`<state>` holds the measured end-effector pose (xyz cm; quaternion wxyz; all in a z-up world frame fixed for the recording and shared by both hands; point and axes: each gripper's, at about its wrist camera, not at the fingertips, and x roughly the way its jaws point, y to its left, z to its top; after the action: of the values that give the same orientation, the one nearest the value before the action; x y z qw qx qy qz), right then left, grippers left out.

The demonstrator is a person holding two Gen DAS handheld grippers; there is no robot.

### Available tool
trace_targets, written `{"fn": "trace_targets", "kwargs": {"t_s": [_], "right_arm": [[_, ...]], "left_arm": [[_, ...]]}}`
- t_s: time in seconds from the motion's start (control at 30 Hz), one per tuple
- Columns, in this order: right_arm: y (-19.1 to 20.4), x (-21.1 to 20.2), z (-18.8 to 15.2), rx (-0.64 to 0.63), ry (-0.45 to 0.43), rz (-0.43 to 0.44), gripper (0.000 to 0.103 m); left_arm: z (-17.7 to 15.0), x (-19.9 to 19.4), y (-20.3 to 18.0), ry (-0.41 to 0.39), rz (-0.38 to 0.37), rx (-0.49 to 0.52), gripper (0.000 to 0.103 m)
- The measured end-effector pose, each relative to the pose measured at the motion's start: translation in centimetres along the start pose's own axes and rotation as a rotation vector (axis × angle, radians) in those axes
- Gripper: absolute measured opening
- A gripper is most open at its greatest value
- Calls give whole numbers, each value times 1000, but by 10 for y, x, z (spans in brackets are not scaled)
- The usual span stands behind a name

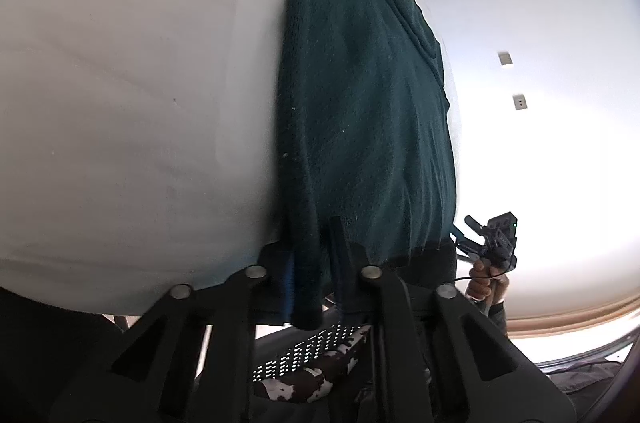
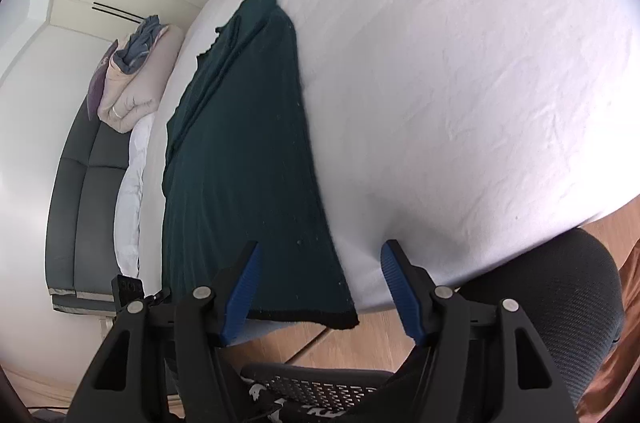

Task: Fold small clothes

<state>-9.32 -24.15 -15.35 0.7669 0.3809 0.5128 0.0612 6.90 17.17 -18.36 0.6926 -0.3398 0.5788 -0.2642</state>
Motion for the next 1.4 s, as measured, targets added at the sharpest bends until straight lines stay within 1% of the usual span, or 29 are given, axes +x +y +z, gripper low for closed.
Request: {"fn": "trace_targets", "kwargs": {"t_s": [0.1, 0.17, 0.23, 0.33, 0.4, 0.43, 0.5, 0.53, 0.57, 0.6, 0.77, 0.87, 0.93, 1.0, 1.17, 1.4], "right_arm": [[2, 8, -1, -17, 55, -7, 65], [3, 13, -2, -24, 75, -7, 65], [1, 14, -2, -18, 82, -2, 61], [-3, 16, -4, -7, 100, 11, 53], [-4, 20, -6, -7, 117, 10, 41], [-4, 21, -6, -9, 121, 10, 38], [-5, 22, -7, -3, 124, 23, 28], [-5, 22, -8, -3, 125, 28, 24], [-4, 23, -9, -8, 127, 32, 15], [-2, 22, -10, -17, 127, 36, 11], [10, 16, -10, -52, 98, 61, 8], [18, 9, -8, -64, 67, 110, 8], [26, 1, -5, -79, 38, 156, 8], [34, -5, -1, -90, 11, 197, 8], [51, -14, 13, -103, -37, 259, 8], [81, -9, 40, -115, -83, 326, 8]], "left_arm": [[-1, 3, -3, -14, 12, 1, 7], [-3, 3, -3, -19, 15, 4, 6], [-5, 3, -4, -20, 10, 4, 6], [-4, 5, -6, -22, 7, 7, 5], [-3, 3, -4, -23, 3, 8, 6], [-3, 2, -3, -24, 1, 8, 5], [-3, 1, -3, -29, -5, 8, 5], [-4, 1, -3, -31, -8, 9, 5], [-4, 0, -3, -33, -8, 11, 5], [-4, -1, -3, -36, -10, 11, 5], [-4, -6, -7, -65, -25, 16, 5], [-4, -11, -10, -89, -44, 17, 5], [-2, -17, -13, -113, -73, 13, 5], [2, -25, -18, -148, -125, 7, 5], [19, -45, -35, -233, -220, 3, 5], [52, -62, -55, -325, -299, -5, 5]]}}
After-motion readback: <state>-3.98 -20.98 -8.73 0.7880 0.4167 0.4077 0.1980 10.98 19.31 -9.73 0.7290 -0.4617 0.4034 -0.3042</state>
